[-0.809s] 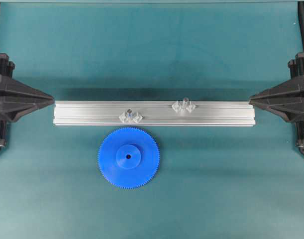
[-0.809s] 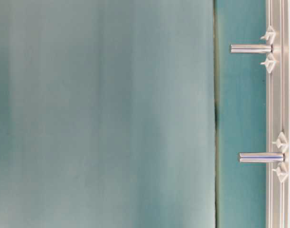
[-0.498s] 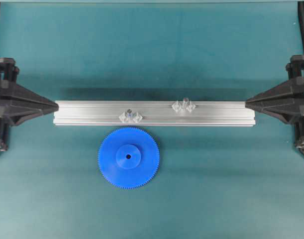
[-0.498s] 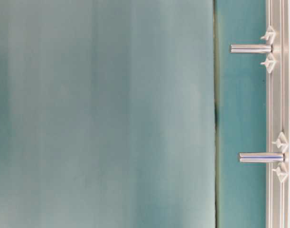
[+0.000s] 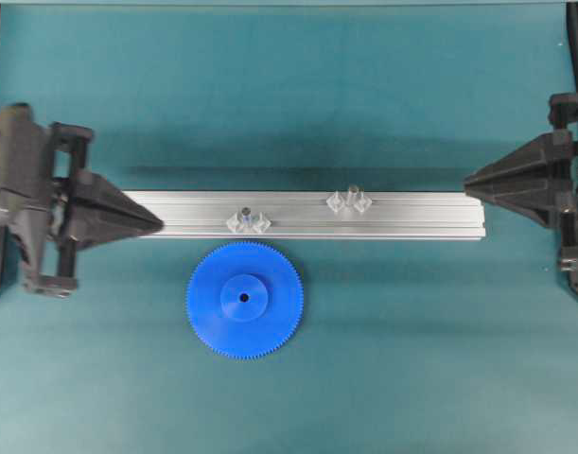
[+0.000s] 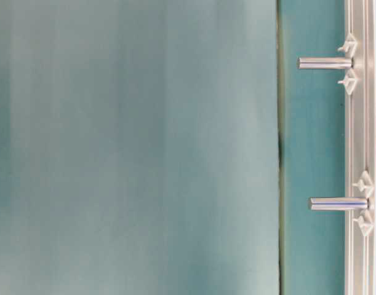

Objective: Insert the large gear onto the shaft.
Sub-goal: 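Move the left gripper toward the blue gear's hub, then lower the left gripper over the hub and close on it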

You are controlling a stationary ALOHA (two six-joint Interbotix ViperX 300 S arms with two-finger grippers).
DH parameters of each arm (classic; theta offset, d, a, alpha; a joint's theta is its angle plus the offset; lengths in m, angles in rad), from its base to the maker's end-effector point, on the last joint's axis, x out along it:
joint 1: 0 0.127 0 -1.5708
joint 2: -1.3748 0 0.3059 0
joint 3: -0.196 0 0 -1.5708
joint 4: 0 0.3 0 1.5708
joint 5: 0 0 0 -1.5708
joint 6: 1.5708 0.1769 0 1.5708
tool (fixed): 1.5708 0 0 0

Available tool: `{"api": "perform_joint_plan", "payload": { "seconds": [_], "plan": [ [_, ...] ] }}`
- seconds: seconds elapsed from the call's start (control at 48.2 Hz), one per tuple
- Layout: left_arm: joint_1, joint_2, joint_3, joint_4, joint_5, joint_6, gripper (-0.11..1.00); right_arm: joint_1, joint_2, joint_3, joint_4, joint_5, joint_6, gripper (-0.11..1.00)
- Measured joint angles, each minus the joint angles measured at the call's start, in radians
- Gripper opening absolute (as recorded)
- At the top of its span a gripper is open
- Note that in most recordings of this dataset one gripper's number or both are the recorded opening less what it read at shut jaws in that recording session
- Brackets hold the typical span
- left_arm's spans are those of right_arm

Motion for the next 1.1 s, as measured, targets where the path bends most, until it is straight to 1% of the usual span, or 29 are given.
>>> {"api": "perform_joint_plan", "payload": {
  "seconds": [0.083, 0.208, 0.27, 0.311, 0.436, 0.56, 0.851, 1.1],
  "plan": [
    [-0.005, 0.044, -0.021, 0.0, 0.005, 0.003, 0.36, 0.0, 0.015, 0.0, -0.002, 0.02, -0.002, 0.35],
    [-0.017, 0.1, -0.06, 0.0, 0.029, 0.003, 0.73, 0.0, 0.021, 0.0, -0.002, 0.054, -0.002, 0.45],
    [-0.021, 0.126, -0.078, 0.0, 0.055, 0.003, 0.86, 0.0, 0.021, 0.0, -0.002, 0.064, -0.002, 0.5],
    [-0.023, 0.143, -0.092, 0.0, 0.074, 0.003, 0.92, 0.0, 0.021, 0.002, -0.002, 0.071, -0.002, 0.55],
    [-0.031, 0.204, -0.141, 0.0, 0.126, 0.0, 0.91, 0.0, 0.018, 0.0, -0.002, 0.094, -0.002, 0.7],
    [-0.035, 0.264, -0.183, 0.002, 0.161, 0.003, 0.91, 0.0, 0.018, 0.0, -0.002, 0.117, -0.002, 0.79],
    [-0.061, 0.437, -0.268, 0.0, 0.183, -0.003, 0.91, 0.0, 0.003, 0.002, -0.002, 0.118, 0.0, 0.79],
    [-0.087, 0.594, -0.35, 0.002, 0.261, -0.032, 0.91, -0.002, -0.038, 0.014, -0.002, 0.121, 0.0, 0.79]
  ]
}}
